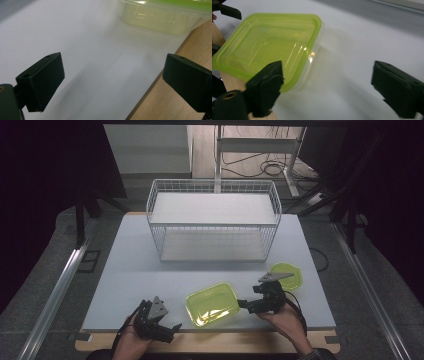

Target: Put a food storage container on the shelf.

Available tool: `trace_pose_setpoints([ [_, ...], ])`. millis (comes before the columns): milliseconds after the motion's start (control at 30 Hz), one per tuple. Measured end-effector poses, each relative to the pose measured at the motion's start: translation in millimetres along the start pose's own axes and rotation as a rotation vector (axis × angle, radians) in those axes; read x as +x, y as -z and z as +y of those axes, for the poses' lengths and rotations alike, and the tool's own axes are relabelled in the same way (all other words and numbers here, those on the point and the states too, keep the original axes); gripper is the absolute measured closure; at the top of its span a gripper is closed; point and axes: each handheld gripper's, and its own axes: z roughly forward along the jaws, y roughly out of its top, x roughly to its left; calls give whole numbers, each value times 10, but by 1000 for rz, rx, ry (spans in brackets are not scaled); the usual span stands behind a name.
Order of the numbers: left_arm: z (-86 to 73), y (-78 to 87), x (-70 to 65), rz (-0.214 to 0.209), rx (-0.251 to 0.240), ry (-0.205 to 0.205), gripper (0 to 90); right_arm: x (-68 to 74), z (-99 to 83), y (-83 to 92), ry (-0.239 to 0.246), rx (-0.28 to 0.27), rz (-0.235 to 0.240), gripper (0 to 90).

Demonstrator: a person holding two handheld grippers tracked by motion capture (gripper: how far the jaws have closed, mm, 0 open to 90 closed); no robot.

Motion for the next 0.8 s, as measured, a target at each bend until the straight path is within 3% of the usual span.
trace_pose_setpoints([
  [67,-2,3,3,2,2,0,37,1,63,-34,-28,12,56,307],
  [100,-2,3,3,2,2,0,37,1,63,-34,-28,12,56,307],
  [133,-2,2,3,3,3,-1,38,4,105,-74,-37,27,70,386],
  [200,-3,0,2,4,5,-1,38,-1,142,-119,-54,48,86,450],
  [267,-3,0,1,4,6,-2,38,-10,156,-144,-73,56,94,475],
  [400,-5,-5,-5,2,10,-6,40,-106,191,-273,-164,92,174,565],
  [667,-5,-16,-18,3,18,-16,43,-204,221,-387,-254,127,262,667],
  [800,-5,-13,-18,3,17,-18,43,-244,241,-424,-326,144,315,760],
])
